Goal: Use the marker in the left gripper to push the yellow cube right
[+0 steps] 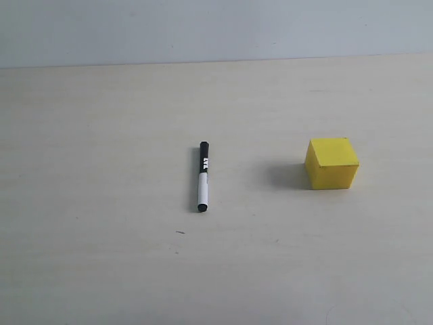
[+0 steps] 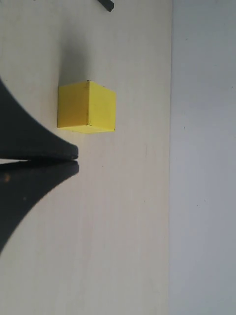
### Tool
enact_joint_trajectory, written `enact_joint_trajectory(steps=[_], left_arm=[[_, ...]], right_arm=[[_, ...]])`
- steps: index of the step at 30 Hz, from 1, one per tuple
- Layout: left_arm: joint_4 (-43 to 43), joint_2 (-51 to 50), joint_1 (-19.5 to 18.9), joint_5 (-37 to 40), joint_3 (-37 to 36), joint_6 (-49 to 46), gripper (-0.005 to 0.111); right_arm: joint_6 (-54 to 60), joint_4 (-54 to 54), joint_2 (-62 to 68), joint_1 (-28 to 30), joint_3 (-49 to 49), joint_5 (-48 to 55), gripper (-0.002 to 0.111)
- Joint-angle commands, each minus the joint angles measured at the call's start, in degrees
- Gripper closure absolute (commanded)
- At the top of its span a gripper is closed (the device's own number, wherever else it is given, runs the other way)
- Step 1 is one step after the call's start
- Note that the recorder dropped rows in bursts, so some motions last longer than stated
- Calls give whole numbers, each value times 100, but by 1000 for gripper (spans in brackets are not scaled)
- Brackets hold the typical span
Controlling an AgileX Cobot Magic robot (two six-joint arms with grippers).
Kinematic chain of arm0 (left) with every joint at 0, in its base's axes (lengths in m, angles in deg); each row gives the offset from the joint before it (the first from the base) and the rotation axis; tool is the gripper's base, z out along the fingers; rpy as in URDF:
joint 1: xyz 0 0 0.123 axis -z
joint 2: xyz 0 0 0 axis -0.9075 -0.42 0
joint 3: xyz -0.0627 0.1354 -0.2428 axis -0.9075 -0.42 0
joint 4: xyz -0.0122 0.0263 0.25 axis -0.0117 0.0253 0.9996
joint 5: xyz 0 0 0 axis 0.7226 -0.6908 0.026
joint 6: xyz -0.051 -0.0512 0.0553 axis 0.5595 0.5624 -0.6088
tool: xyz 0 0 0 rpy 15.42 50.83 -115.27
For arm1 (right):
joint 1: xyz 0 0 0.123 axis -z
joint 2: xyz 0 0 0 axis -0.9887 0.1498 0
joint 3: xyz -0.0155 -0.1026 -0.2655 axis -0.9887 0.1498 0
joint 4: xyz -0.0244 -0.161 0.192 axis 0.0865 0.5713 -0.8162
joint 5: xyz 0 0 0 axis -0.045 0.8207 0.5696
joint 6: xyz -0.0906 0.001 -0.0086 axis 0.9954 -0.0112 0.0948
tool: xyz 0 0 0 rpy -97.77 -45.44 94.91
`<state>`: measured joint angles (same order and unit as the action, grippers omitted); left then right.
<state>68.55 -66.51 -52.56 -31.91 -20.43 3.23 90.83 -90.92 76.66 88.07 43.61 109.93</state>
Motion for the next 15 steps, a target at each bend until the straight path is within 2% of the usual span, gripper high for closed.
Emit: enact_joint_trajectory(steps=[1,15], left_arm=[[-33,29,-22,12,4,24,107],[0,29,-400,12,4,24,107]], right_arm=[[6,2,-21,34,24,-24,108],[6,2,-21,34,24,-24,108]])
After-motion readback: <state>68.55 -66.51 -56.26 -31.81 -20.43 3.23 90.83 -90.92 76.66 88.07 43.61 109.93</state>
